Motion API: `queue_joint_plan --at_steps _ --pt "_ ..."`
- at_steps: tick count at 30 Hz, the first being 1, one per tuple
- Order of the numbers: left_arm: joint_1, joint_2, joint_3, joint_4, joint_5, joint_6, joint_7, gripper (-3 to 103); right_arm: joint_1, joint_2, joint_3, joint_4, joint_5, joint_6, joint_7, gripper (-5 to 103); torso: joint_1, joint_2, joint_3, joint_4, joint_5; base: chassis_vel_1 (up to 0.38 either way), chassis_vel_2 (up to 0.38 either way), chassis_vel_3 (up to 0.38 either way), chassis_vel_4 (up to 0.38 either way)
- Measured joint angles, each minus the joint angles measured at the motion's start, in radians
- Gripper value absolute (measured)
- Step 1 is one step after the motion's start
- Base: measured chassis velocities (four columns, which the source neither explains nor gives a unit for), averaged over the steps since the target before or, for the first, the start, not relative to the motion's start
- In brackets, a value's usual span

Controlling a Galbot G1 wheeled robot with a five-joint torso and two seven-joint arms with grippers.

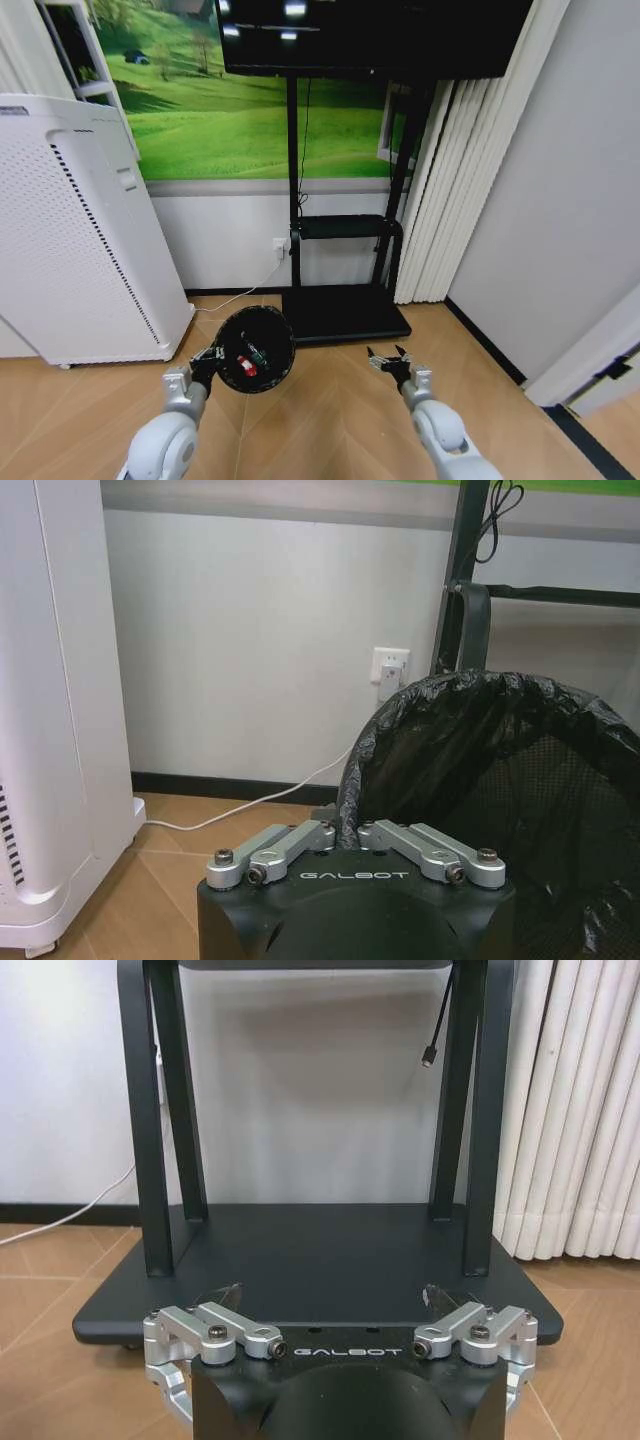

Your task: Pick up the trash bin and place the garbage on the floor into it.

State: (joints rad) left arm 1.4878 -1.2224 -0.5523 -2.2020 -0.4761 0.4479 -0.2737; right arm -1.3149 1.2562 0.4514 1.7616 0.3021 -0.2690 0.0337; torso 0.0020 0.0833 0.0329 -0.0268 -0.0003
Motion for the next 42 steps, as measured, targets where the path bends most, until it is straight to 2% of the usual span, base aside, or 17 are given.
queue_joint_plan --at_steps 12,15,16,18,19,24,27,35,42 --pt "0.0 -0.016 0.001 0.005 0.005 -0.002 0.003 4 0.004 0.012 -0.016 -0.001 -0.013 -0.012 0.001 100 0.0 0.0 0.0 -0.0003 0.0007 -0.05 -0.253 0.036 0.274" --pt "0.0 -0.021 0.006 0.009 0.011 -0.005 0.003 4 0.003 0.011 -0.022 -0.009 -0.02 0.003 0.002 100 0.0 0.0 0.0 0.0001 -0.0003 -0.089 -0.413 0.054 0.39" --pt "0.0 -0.024 0.009 0.011 0.012 -0.005 0.003 4 0.001 0.011 -0.027 -0.014 -0.006 0.0 -0.004 100 0.0 0.0 0.0 -0.0008 0.0009 -0.099 -0.371 0.097 0.391" --pt "0.0 -0.027 0.011 0.011 0.015 -0.006 0.003 4 0.002 0.011 -0.03 -0.021 0.03 -0.016 -0.008 100 0.0 0.0 0.0 -0.0004 0.0007 -0.109 -0.371 0.111 0.355" --pt "0.003 -0.033 0.011 0.011 0.02 -0.009 0.006 4 0.014 0.019 -0.049 -0.106 0.075 -0.034 -0.021 100 0.0 0.0 0.0 -0.0003 0.0007 -0.09 -0.024 0.071 0.03" --pt "0.006 -0.039 0.011 0.007 0.024 -0.01 0.003 4 0.047 0.043 -0.076 -0.277 0.094 -0.064 -0.022 100 0.0 0.0 0.0 0.0 0.0001 -0.006 0.034 0.017 -0.039" --pt "0.009 -0.04 0.01 0.001 0.025 -0.012 0.003 4 0.077 0.058 -0.083 -0.371 0.079 -0.058 -0.012 100 0.0 0.0 0.0 0.0001 0.0004 0.031 0.081 -0.019 -0.068" --pt "0.006 -0.053 0.006 0.014 0.047 -0.024 0.013 4 0.118 0.065 -0.075 -0.511 0.019 -0.061 0.005 100 0.0 0.0 0.0 -0.0003 0.0001 0.006 0.015 -0.003 -0.015" --pt "0.008 -0.053 0.003 0.006 0.04 -0.025 0.013 4 0.119 0.064 -0.065 -0.561 0.012 -0.077 0.016 100 0.0 0.0 0.0 -0.0003 0.0004 0.0 0.0 0.0 0.0"
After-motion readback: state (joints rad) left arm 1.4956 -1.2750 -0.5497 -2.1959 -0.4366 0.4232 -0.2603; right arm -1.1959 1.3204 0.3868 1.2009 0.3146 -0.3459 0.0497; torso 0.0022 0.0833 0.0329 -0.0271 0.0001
